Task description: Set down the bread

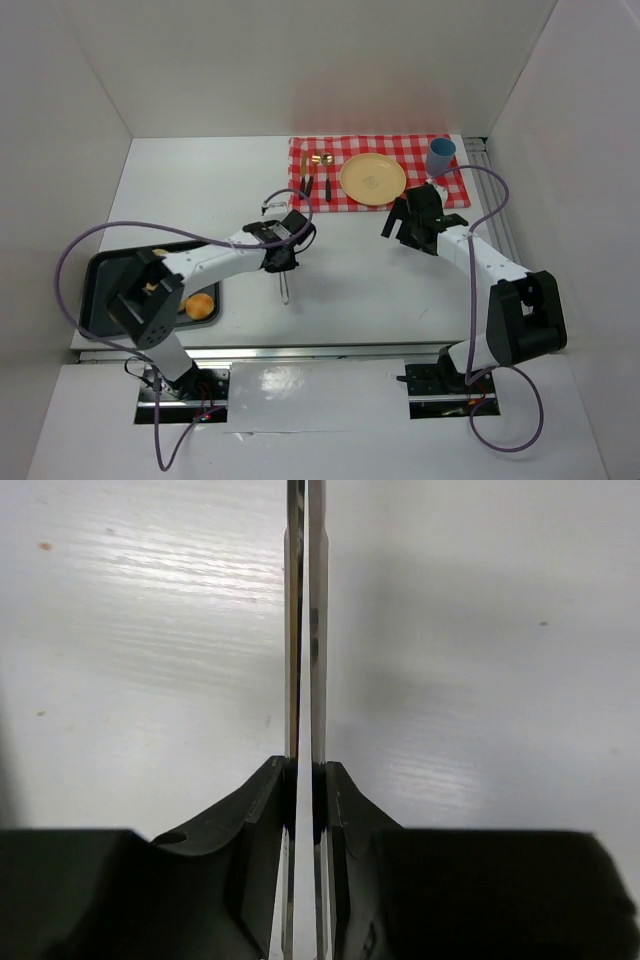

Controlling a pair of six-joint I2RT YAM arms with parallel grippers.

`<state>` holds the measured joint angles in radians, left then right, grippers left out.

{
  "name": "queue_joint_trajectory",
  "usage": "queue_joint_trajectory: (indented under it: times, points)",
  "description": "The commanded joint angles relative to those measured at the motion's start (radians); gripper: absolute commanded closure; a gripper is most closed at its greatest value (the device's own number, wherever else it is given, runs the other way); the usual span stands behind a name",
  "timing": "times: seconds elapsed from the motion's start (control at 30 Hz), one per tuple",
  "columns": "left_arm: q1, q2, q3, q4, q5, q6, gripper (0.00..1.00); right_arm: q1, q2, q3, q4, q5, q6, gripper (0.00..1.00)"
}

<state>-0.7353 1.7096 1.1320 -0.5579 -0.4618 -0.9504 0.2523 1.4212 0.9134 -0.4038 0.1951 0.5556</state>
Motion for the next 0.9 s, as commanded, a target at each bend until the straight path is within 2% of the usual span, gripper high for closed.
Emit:
queue_joint_trajectory:
  times: [0.0,0.07,0.2,0.27,0.37,0.4,0.47,0.6,0.87]
  points:
    - [0.005,-0.175,0.009,-0.111,-0.072,0.002,0.82,-0.007,-0.025,0.004,0.054,-0.006,-0.01,0.0]
    - [0.005,-0.252,0.049,-0.17,-0.107,0.028,0.82,-0.007,-0.025,-0.007,0.054,-0.016,-0.01,0.0]
    - [0.025,-0.309,0.139,-0.36,-0.152,0.053,0.78,-0.016,-0.025,-0.007,0.085,-0.034,-0.01,0.0]
    - [0.039,-0.309,0.19,-0.526,-0.181,0.042,0.73,-0.016,-0.015,-0.007,0.098,-0.055,-0.01,0.0]
    - [0.06,-0.309,0.213,-0.589,-0.19,0.058,0.7,-0.016,-0.002,-0.016,0.109,-0.066,-0.019,0.0]
    - [0.06,-0.309,0.213,-0.603,-0.19,0.058,0.68,-0.016,-0.002,-0.016,0.118,-0.066,-0.019,0.0]
    - [0.085,-0.309,0.233,-0.664,-0.19,0.047,0.55,-0.016,0.01,-0.016,0.118,-0.075,-0.019,0.0]
    - [0.122,-0.32,0.256,-0.726,-0.199,0.035,0.39,-0.016,0.01,-0.016,0.129,-0.085,-0.019,0.0]
    - [0.234,-0.349,0.238,-0.697,-0.202,0.087,0.37,-0.016,0.019,-0.016,0.138,-0.095,-0.028,0.0]
